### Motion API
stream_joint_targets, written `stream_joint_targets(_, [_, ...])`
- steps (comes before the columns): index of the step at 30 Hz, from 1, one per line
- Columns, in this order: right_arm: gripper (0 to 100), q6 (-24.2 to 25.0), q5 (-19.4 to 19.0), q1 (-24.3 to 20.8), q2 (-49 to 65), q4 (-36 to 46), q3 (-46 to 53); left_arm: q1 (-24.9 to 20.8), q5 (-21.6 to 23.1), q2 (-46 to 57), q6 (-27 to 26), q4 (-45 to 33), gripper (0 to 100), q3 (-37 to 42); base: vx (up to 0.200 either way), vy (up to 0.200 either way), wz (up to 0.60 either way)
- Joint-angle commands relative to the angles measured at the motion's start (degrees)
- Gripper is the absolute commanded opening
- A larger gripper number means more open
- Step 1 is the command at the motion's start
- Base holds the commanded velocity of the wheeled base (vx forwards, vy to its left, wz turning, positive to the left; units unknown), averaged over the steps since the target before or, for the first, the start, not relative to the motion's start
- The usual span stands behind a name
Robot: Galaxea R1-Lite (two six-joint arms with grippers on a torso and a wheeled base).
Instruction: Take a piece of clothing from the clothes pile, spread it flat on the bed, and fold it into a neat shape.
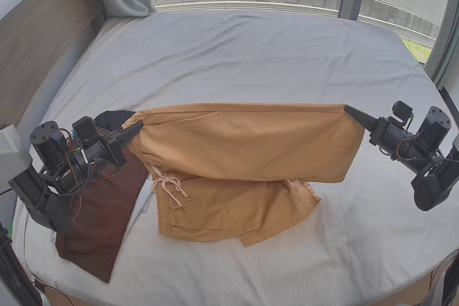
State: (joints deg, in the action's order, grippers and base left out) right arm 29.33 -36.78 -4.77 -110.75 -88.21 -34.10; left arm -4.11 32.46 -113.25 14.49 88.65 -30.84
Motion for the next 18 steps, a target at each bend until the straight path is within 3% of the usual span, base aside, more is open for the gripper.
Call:
stream_joint_targets(1, [0,0.02,0.04,-0.33,-0.25,-0.03,-1.15,-0.02,-0.03,-0.13,0.10,0.03,0,-0.01,0.000,0.000,0.00])
stream_joint_targets(18, [0,0.02,0.66,-0.07,-8.60,0.06,-12.48,0.50,-2.67,-4.96,0.45,0.03,0,-5.02,0.000,0.000,0.00])
